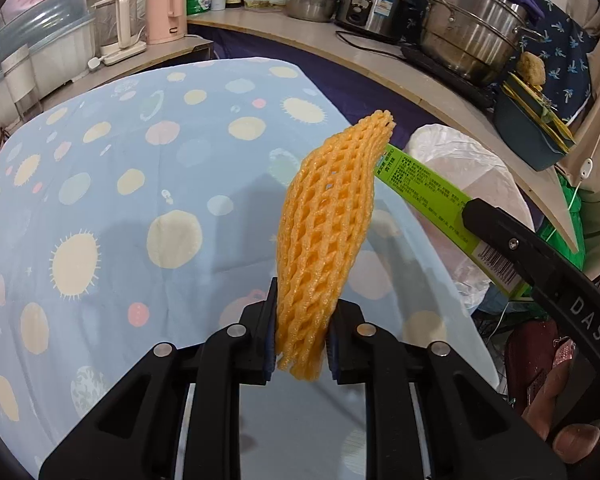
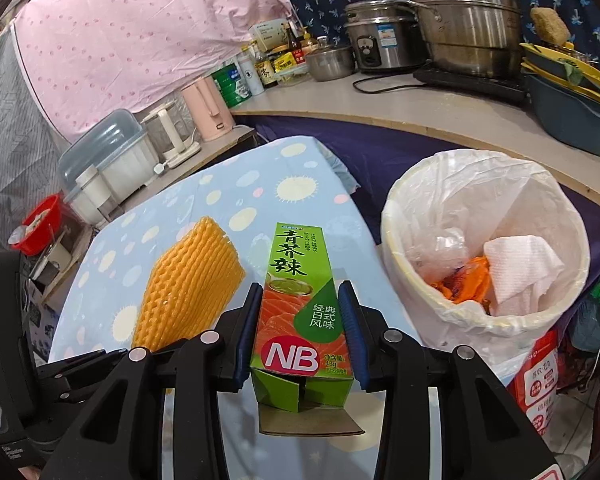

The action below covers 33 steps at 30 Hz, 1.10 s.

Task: Collect trash
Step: 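Lift the foam net and green NB box and carry both over the bin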

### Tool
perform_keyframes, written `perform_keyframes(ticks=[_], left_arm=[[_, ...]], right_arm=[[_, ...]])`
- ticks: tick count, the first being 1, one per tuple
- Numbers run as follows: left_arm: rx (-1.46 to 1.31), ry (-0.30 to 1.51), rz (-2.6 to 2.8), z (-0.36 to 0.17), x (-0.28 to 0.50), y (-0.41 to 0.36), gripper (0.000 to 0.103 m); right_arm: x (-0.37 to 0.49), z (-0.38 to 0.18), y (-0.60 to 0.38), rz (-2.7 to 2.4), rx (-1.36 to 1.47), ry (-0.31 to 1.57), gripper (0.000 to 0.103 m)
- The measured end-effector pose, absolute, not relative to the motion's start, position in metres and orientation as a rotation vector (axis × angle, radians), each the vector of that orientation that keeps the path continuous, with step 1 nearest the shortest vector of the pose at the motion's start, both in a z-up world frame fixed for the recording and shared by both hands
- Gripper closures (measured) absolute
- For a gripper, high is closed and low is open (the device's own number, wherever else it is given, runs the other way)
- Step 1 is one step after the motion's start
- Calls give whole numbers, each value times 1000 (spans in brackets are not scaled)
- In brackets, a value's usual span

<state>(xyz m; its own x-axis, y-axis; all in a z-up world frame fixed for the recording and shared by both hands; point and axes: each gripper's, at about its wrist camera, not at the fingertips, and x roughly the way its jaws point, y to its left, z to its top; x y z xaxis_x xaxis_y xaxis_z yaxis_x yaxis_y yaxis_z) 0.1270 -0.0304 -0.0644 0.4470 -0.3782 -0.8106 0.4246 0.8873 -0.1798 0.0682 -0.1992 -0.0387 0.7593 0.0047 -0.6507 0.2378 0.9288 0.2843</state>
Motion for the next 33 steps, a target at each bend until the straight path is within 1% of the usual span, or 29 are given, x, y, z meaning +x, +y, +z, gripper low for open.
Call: perform_keyframes(ticks=[8,17,25,33], left_arm=[[74,969,-547,-48,111,-60,85],[98,957,-610,-38,98,-104,84],[126,961,-664,-33,103,-154,84],[183,993,-700,-43,118,-214,84]], right_arm=[[40,-23,-242,-209,399,646,66],[16,-20,-296,-321,423,616,66],[22,-29,-342,-390,430,638,66],[37,-37,-369,-414,434,651,66]])
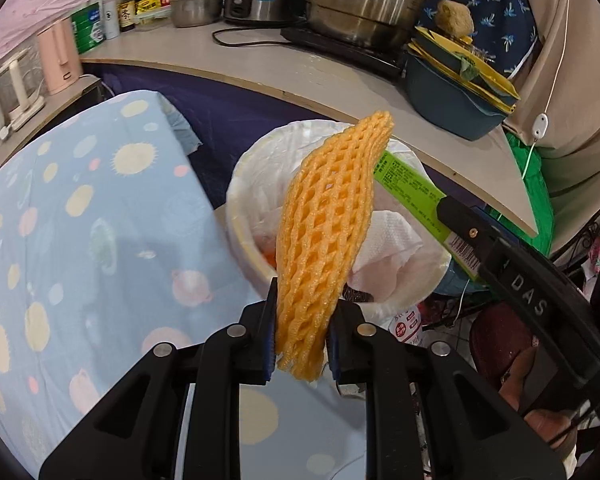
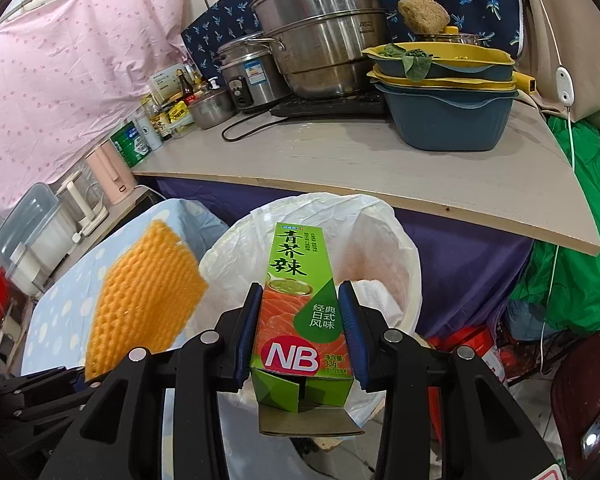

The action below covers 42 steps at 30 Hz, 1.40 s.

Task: Collect trash
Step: 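Lift the foam net and green NB box and carry both over the bin, then open both tools to drop the foam net and green box into the bin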

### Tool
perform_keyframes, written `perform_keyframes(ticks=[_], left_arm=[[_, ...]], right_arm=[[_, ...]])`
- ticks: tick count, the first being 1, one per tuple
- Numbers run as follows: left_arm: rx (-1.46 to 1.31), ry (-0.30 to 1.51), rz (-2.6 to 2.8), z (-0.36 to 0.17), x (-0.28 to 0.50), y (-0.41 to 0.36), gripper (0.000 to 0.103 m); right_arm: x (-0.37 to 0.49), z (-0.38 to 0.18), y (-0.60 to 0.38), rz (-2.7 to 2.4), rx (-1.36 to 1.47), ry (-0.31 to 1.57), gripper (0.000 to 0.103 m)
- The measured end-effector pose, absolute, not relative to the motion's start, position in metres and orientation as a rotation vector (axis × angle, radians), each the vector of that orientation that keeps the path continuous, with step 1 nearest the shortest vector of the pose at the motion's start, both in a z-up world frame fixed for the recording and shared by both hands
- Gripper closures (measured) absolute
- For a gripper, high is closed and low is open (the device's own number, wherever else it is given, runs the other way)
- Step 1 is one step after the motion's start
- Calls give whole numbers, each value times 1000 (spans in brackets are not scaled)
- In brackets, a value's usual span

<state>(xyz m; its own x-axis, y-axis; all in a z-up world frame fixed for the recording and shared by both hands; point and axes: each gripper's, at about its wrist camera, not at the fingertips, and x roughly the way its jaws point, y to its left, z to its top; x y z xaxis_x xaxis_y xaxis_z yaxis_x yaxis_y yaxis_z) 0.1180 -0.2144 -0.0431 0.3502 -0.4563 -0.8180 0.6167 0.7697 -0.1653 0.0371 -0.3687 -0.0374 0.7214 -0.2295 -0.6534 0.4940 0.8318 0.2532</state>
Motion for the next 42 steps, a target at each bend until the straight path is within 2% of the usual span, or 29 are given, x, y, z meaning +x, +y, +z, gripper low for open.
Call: perform_keyframes(ticks=[8,17,18,19,20,21,22,29,33,37,42], left_arm=[[212,1004,-695,-54,133,-254,84],[204,1020,-684,-64,147,-264,82],[195,1019,-684,-65,148,-263,78],[185,1020,-675,-65,150,-261,60],[179,1017,-652,-65,151,-259,53],[169,1007,-635,-65,152,-257,42],[156,996,-623,-64,153,-253,35],[110,976,-579,-56,157,-226,33],[97,967,-564,-53,154,-210,27],[93,962,-546,-51,148,-192,26],[97,946,-521,-48,137,-173,26]], right_arm=[[53,-46,-383,-433,428,673,65],[66,-52,-391,-445,438,685,65],[67,-52,-391,-445,440,682,65],[67,-52,-391,-440,446,677,64],[66,-51,-391,-442,456,668,60],[64,-49,-392,-447,468,658,55],[63,-48,-393,-446,477,651,47],[51,-41,-386,-445,471,653,46],[43,-40,-378,-441,462,659,44],[35,-39,-369,-431,458,669,42],[23,-36,-351,-423,445,674,33]])
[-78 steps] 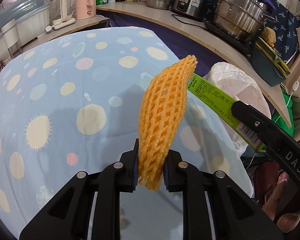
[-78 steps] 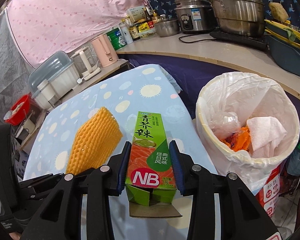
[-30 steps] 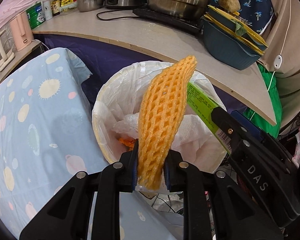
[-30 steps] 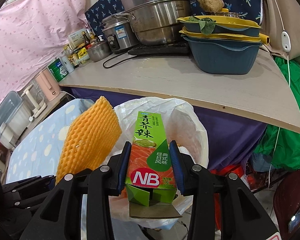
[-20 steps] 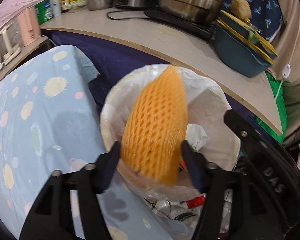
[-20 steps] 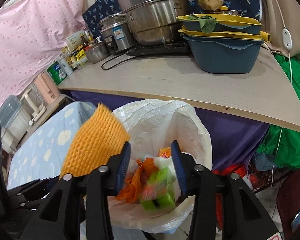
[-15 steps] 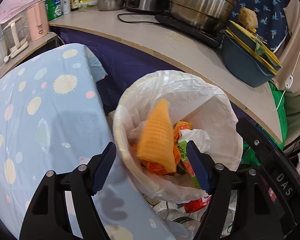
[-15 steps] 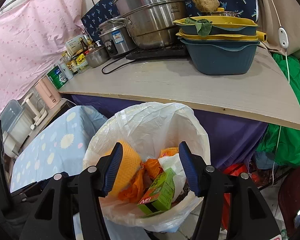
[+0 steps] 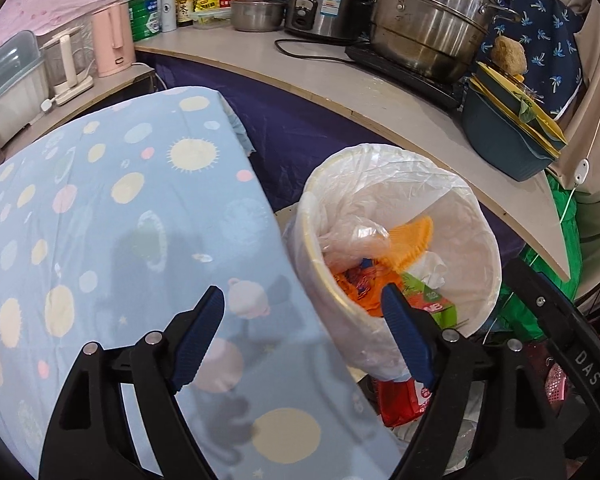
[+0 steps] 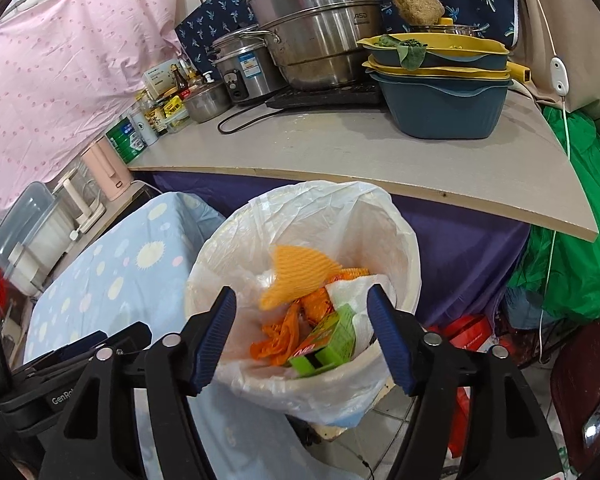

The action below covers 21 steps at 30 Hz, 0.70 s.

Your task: Collect trash

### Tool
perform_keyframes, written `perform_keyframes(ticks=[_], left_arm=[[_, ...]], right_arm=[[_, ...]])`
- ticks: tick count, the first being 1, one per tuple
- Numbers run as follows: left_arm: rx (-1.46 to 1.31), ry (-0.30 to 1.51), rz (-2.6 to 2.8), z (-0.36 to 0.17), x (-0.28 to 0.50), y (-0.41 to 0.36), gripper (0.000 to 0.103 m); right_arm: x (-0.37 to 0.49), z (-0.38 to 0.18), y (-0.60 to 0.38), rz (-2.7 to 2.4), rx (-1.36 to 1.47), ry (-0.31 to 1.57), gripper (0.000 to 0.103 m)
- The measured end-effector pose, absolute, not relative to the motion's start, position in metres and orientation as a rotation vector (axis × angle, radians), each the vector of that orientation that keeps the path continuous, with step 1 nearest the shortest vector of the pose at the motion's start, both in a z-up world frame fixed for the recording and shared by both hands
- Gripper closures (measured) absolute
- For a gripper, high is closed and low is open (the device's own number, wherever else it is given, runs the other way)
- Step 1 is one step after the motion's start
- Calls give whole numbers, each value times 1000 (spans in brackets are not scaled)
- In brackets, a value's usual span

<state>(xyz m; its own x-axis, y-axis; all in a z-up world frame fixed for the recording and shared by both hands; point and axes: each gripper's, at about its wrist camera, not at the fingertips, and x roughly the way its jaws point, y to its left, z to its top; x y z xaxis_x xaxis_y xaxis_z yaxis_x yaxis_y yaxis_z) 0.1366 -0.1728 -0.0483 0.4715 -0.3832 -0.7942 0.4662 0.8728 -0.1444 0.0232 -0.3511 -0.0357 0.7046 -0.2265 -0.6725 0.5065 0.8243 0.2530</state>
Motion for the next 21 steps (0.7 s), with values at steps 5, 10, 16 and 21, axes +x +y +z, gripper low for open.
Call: perform_keyframes(ticks=[5,10,16,21], left_arm=[[115,918,-502,-44,123,-159,18],[134,892,-485,-38,109,-152,15],[164,866,-477,-36,95,-147,14],[156,872,-475,-37,89,-142,14]], right_arm=[[11,-31,-333,-430,419,680,22],[4,-28,-320,-441,373,710,19],[-7,-28,-317,-446,373,733,18],[-15,-29,-317,-461,366,752,18]])
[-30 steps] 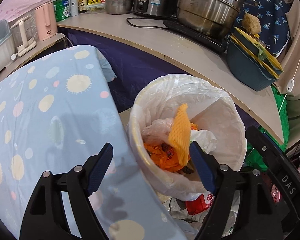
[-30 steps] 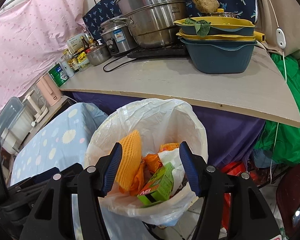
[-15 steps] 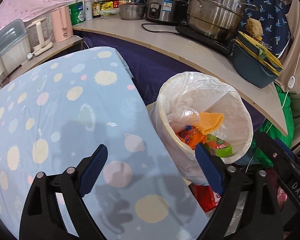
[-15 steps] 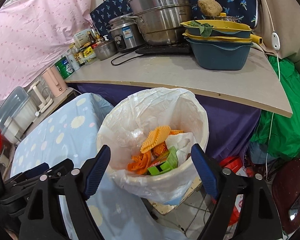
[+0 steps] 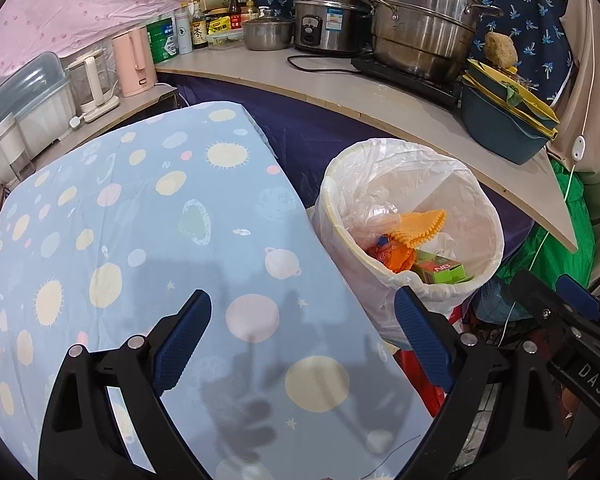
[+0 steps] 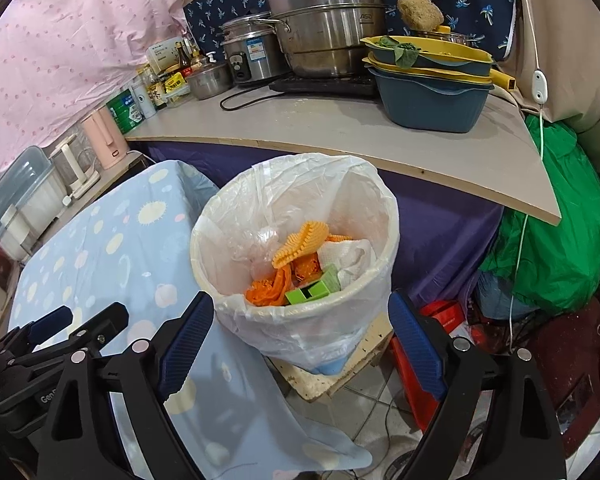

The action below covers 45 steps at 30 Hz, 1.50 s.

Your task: Collect trash

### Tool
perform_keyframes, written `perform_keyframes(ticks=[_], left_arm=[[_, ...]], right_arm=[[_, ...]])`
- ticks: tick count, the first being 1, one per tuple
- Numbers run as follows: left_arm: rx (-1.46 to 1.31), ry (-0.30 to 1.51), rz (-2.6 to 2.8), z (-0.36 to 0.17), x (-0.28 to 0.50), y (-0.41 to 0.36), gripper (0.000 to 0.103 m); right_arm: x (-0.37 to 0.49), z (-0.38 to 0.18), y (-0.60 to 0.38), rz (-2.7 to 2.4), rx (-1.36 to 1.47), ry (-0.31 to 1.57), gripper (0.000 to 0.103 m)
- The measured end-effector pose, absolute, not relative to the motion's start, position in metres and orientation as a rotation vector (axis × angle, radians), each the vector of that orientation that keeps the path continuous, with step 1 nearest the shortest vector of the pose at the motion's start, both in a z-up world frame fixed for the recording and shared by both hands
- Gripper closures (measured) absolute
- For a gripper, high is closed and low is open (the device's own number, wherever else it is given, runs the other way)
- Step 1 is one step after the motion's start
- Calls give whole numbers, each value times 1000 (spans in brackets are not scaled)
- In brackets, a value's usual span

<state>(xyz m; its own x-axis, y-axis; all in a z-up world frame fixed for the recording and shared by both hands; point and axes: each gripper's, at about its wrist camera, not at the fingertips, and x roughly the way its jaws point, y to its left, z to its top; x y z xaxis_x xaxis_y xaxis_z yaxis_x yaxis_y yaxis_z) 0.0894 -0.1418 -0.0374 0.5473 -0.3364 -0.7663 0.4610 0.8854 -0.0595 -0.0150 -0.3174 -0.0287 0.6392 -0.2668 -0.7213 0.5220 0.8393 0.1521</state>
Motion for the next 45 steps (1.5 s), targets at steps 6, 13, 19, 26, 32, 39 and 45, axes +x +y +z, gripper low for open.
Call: perform_keyframes(ticks=[6,13,19,26,32,39,45], left_arm=[[136,885,-457,-38,85,-136,14],[172,879,-471,-38,73,-144,14],[228,862,-473,-35,64,-158,14],[233,901,-461,-40,64,-165,14],[226,920,-451,-45,66,-164,14],[215,930,-420,-48,69,-161,14],[210,929,-388,-50,73,-155,14]], right_arm=[[-22,-29,-313,-458,355,756,13],[-31,-30,-316,-481,352,770,12],[-36,-31,-316,-515,318,785,12],[-36,-34,-316,-524,280,810,10],[-34,-36,-316,-533,252,825,10],[-29,-42,-313,-527,242,842,10],[-27,-45,-312,-527,243,847,10]])
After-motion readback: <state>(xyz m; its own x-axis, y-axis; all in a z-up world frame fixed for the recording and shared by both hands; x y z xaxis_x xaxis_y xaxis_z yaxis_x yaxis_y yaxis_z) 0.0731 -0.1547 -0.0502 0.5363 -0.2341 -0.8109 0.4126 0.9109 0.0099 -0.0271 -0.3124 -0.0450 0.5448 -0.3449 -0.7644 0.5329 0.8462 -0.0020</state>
